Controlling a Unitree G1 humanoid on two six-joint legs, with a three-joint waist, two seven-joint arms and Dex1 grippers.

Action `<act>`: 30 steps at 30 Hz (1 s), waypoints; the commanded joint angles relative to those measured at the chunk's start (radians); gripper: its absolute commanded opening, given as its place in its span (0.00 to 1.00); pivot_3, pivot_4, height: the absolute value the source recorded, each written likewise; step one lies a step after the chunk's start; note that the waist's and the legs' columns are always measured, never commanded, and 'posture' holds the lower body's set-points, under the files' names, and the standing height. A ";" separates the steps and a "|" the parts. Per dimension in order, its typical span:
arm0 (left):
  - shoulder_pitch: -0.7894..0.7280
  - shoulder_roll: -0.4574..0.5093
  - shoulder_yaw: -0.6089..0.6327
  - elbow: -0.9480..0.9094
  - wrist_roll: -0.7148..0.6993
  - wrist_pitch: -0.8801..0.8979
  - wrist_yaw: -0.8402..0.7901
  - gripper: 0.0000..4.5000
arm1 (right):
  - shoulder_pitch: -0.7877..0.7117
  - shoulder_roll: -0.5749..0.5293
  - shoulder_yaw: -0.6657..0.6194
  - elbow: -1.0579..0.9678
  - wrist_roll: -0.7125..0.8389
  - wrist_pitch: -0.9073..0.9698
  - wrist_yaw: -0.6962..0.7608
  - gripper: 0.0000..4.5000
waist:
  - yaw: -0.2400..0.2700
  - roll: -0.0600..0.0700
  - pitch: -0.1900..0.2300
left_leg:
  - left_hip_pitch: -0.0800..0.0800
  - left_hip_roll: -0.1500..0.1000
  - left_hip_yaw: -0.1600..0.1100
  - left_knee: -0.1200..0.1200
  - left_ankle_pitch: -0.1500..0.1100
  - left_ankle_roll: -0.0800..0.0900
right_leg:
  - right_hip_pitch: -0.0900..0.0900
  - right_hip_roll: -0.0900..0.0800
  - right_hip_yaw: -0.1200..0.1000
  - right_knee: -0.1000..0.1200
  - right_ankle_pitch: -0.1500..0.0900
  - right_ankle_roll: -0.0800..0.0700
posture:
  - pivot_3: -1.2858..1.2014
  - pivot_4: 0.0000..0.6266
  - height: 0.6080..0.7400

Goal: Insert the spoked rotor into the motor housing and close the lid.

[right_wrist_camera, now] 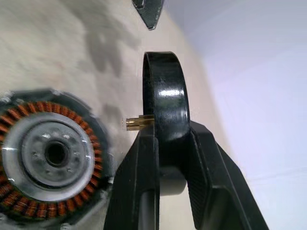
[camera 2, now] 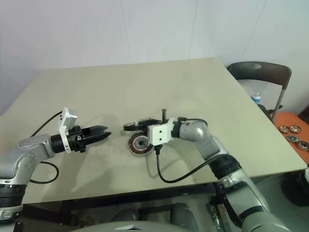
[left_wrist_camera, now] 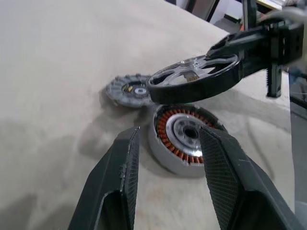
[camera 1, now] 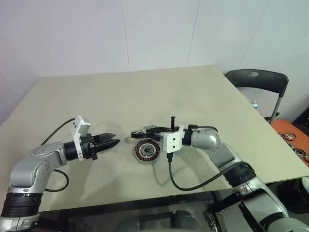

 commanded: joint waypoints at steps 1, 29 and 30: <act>-0.031 0.020 -0.003 0.006 0.008 -0.005 -0.015 0.46 | 0.006 0.001 -0.035 0.004 -0.100 -0.126 -0.177 0.09 | -0.001 0.000 0.000 | 0.000 0.000 0.001 0.000 0.000 0.000 | 0.000 0.000 0.001 0.000 0.000 0.000 | 0.52 0.00 1.00; -0.019 0.009 0.013 -0.014 0.004 -0.001 0.002 0.46 | -0.027 -0.044 0.109 0.299 -0.485 -0.415 -0.594 0.09 | -0.003 -0.002 -0.001 | 0.001 0.000 0.004 0.000 0.000 0.000 | 0.000 0.001 0.004 0.000 0.000 0.000 | 0.52 0.00 1.00; -0.020 0.009 0.012 -0.013 0.005 -0.003 0.003 0.46 | -0.027 -0.045 0.112 0.303 -0.491 -0.415 -0.603 0.09 | -0.003 -0.002 -0.001 | 0.001 0.000 0.004 0.000 0.000 0.000 | 0.000 0.001 0.004 0.000 0.000 0.000 | 0.52 0.00 1.00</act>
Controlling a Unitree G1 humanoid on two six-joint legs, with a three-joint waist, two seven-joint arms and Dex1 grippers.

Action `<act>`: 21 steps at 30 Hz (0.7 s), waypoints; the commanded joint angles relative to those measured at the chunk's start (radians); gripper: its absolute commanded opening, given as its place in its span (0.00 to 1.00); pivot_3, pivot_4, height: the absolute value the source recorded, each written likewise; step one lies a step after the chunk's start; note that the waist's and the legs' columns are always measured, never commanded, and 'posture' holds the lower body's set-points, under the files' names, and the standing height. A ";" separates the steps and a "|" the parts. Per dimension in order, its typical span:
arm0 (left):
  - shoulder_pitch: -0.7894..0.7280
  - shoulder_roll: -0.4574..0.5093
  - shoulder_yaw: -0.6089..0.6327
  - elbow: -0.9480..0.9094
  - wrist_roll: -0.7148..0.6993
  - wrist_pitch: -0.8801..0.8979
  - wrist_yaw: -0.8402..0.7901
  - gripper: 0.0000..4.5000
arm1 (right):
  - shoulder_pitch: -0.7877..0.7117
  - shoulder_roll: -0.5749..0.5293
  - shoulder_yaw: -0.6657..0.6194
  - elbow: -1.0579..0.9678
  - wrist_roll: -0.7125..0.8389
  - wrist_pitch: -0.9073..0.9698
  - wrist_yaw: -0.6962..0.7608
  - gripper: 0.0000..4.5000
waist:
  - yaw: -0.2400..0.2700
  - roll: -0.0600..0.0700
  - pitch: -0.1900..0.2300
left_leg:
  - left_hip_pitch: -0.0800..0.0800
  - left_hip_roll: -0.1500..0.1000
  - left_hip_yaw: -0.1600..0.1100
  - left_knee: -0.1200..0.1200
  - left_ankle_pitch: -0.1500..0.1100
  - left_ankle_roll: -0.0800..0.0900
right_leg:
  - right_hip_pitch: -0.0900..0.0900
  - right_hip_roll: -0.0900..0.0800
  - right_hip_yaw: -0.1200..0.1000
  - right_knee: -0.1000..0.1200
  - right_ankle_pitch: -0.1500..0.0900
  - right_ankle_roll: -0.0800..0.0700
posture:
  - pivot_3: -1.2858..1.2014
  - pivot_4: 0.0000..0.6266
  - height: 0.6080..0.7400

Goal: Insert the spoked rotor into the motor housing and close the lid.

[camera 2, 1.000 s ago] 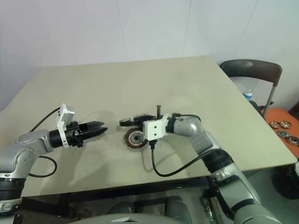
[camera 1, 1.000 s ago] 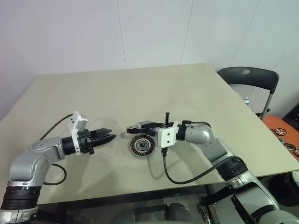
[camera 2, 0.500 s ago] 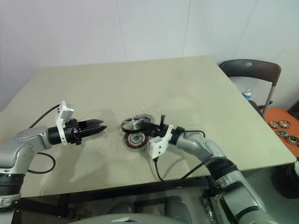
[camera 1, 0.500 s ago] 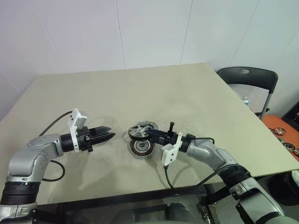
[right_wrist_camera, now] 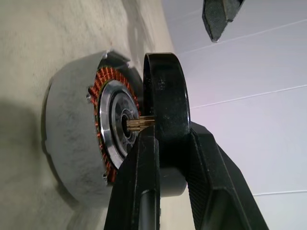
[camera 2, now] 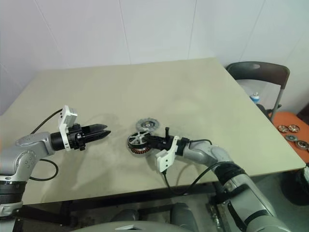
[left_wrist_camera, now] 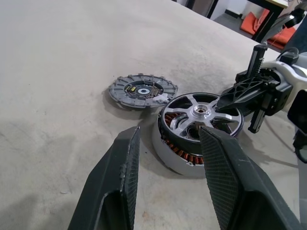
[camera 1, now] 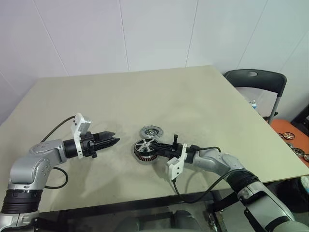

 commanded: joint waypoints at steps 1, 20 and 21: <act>-0.008 0.003 0.019 -0.030 -0.011 -0.007 0.004 0.46 | -0.026 0.002 0.008 0.006 -0.022 -0.010 -0.051 0.09 | 0.000 0.000 0.000 | 0.000 0.000 0.000 0.000 0.000 0.000 | 0.000 0.000 0.000 0.000 0.000 0.000 | 0.52 0.00 1.00; -0.022 0.003 0.013 -0.012 -0.004 -0.013 0.001 0.46 | -0.021 -0.042 0.082 0.073 -0.121 0.007 -0.116 0.60 | -0.004 -0.002 -0.001 | 0.020 0.003 0.004 -0.003 -0.001 0.001 | 0.020 0.007 0.008 -0.002 -0.002 -0.005 | 0.52 0.00 1.00; -0.022 0.002 0.013 -0.012 -0.004 -0.013 0.001 0.46 | -0.029 -0.046 0.088 0.090 -0.132 0.007 -0.134 0.60 | -0.005 -0.003 -0.001 | 0.022 0.004 0.004 -0.003 -0.001 0.001 | 0.022 0.009 0.009 -0.002 -0.002 -0.005 | 0.52 0.00 1.00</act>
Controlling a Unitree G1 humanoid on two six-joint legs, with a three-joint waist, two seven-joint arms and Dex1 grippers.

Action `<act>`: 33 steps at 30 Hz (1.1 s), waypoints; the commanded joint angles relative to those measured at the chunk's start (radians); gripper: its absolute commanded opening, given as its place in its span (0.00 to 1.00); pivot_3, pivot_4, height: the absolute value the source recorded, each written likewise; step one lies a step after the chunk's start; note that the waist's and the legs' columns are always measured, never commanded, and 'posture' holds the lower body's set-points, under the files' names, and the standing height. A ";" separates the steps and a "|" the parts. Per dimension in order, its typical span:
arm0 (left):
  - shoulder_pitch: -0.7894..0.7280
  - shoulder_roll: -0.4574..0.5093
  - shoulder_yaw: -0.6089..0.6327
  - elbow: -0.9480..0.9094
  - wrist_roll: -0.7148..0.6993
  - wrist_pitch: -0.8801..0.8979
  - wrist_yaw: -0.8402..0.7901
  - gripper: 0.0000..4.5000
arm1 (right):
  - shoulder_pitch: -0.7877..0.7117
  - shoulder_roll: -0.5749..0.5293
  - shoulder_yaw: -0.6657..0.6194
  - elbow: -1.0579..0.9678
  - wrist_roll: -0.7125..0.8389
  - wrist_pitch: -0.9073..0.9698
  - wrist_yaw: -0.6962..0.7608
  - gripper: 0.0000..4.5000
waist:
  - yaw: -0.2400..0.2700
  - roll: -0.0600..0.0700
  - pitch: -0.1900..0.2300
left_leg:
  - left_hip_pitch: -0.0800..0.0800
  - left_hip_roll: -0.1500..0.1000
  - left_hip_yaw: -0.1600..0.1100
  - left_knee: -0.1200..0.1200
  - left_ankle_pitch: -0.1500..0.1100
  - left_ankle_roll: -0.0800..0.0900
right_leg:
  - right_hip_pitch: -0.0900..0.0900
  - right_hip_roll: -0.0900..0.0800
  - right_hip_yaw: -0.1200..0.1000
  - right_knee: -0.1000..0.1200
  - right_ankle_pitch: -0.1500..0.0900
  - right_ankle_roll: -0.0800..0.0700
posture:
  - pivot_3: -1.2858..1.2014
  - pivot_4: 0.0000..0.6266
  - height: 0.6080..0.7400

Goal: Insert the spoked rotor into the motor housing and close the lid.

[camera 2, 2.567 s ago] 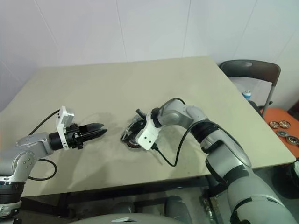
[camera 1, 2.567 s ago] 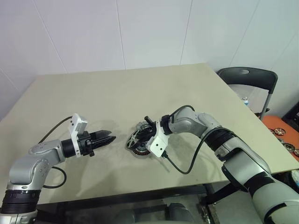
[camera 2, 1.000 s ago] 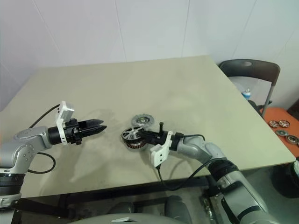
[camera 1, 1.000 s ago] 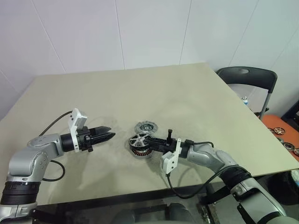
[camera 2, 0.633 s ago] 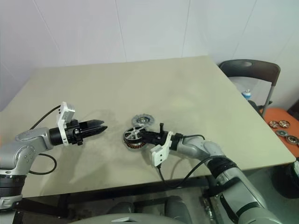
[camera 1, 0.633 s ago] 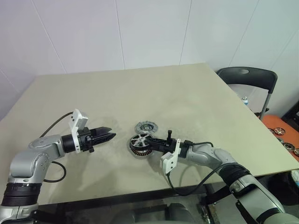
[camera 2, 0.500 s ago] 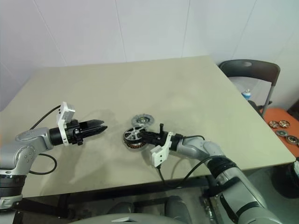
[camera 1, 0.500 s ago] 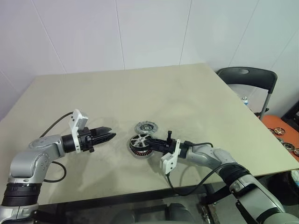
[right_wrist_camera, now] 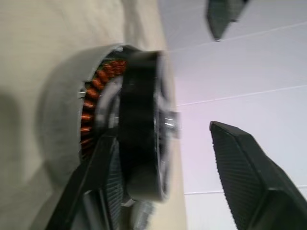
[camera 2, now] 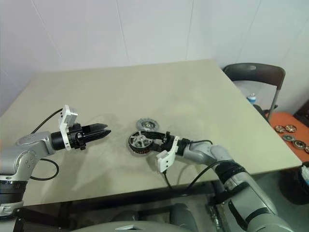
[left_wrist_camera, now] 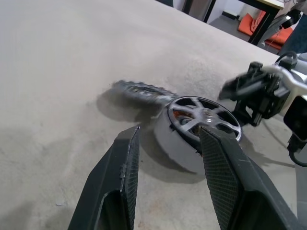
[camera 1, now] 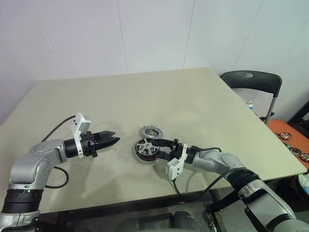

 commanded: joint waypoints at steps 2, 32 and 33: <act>-0.017 0.001 0.012 -0.014 -0.005 -0.011 0.001 0.46 | -0.029 -0.027 0.051 0.090 -0.077 0.003 -0.053 0.60 | 0.001 -0.001 0.000 | 0.004 0.000 0.000 0.000 0.000 0.000 | 0.003 0.001 0.001 0.000 0.000 0.000 | 0.52 0.00 1.00; -0.005 -0.032 0.011 -0.038 -0.008 -0.023 0.012 0.46 | -0.139 0.064 -0.170 -0.485 1.096 1.032 0.805 0.39 | -0.019 -0.001 0.003 | -0.005 0.009 -0.002 0.000 -0.003 0.002 | -0.007 0.006 0.005 0.000 0.002 0.004 | 0.52 0.00 1.00; -0.006 -0.032 0.012 -0.034 -0.007 -0.023 0.011 0.46 | -0.124 0.047 -0.165 -0.558 1.166 1.158 0.861 0.33 | -0.013 -0.001 0.003 | -0.007 0.009 -0.003 0.000 -0.003 0.002 | -0.009 0.006 0.004 0.000 0.002 0.004 | 0.52 0.00 1.00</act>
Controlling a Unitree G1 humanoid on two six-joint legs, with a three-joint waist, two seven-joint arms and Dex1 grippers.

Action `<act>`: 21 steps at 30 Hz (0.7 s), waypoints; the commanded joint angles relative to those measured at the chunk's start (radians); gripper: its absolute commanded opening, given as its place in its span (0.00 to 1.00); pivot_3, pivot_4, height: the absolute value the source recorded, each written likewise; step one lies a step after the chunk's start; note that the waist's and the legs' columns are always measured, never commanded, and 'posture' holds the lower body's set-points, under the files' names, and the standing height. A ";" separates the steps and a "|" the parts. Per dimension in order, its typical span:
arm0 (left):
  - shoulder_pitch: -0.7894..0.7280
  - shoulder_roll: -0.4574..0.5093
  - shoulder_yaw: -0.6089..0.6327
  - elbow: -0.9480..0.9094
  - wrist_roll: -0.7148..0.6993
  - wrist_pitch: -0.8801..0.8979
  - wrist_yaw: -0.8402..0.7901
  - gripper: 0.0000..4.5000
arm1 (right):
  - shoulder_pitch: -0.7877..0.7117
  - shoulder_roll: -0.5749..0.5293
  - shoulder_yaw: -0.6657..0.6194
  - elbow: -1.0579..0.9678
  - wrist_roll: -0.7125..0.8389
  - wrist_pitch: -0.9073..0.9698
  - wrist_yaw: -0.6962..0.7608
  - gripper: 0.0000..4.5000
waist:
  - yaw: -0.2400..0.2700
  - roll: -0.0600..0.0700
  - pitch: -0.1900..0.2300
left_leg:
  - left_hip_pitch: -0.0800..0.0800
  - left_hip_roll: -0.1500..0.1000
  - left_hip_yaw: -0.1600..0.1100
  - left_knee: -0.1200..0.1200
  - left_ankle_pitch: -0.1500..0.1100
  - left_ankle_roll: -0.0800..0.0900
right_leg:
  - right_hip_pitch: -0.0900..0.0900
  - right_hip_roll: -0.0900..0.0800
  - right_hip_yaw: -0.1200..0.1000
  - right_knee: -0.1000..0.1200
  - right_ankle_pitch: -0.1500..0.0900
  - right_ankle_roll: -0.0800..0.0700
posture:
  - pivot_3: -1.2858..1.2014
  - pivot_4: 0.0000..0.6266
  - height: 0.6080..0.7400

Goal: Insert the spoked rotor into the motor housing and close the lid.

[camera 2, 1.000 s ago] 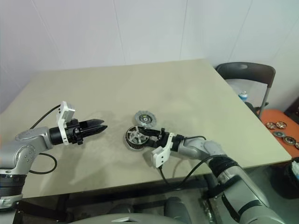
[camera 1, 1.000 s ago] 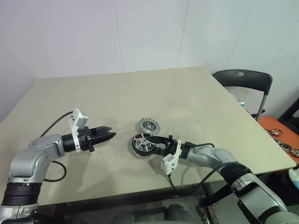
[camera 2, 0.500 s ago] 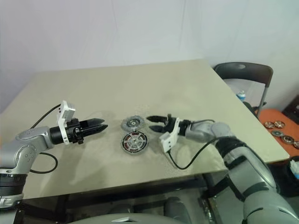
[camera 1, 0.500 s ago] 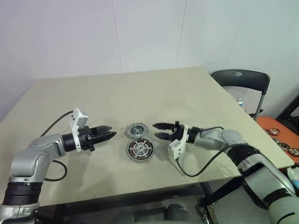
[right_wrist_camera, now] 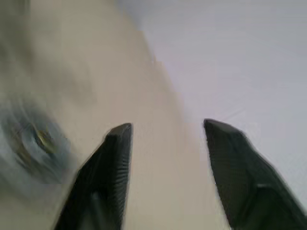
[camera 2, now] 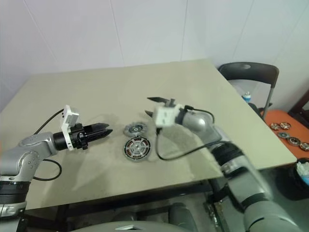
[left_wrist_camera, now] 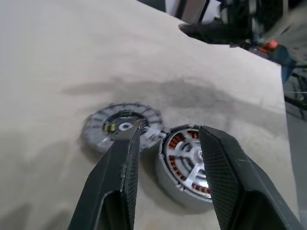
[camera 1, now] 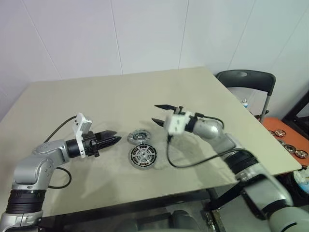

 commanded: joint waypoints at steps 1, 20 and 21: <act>-0.009 0.009 0.016 -0.016 -0.004 -0.016 -0.003 0.46 | 0.022 -0.044 -0.035 -0.251 0.244 0.387 0.173 0.24 | 0.012 0.001 0.000 | -0.001 0.000 -0.001 0.000 0.000 0.000 | 0.000 0.000 -0.001 0.000 0.000 0.000 | 0.52 0.00 1.00; 0.007 -0.001 0.020 -0.030 -0.006 -0.016 0.012 0.46 | 0.045 0.034 0.015 -0.160 0.222 0.654 0.256 0.11 | 0.027 0.001 0.001 | -0.004 0.000 0.003 -0.001 -0.002 -0.002 | -0.003 -0.001 -0.002 -0.003 0.000 0.001 | 0.52 0.00 1.00; 0.008 -0.002 0.020 -0.031 -0.007 -0.016 0.014 0.46 | 0.059 0.035 0.027 -0.157 0.212 0.654 0.264 0.11 | 0.027 0.001 0.001 | -0.004 0.000 0.003 -0.001 -0.002 -0.003 | -0.004 -0.001 -0.002 -0.003 0.000 0.001 | 0.52 0.00 1.00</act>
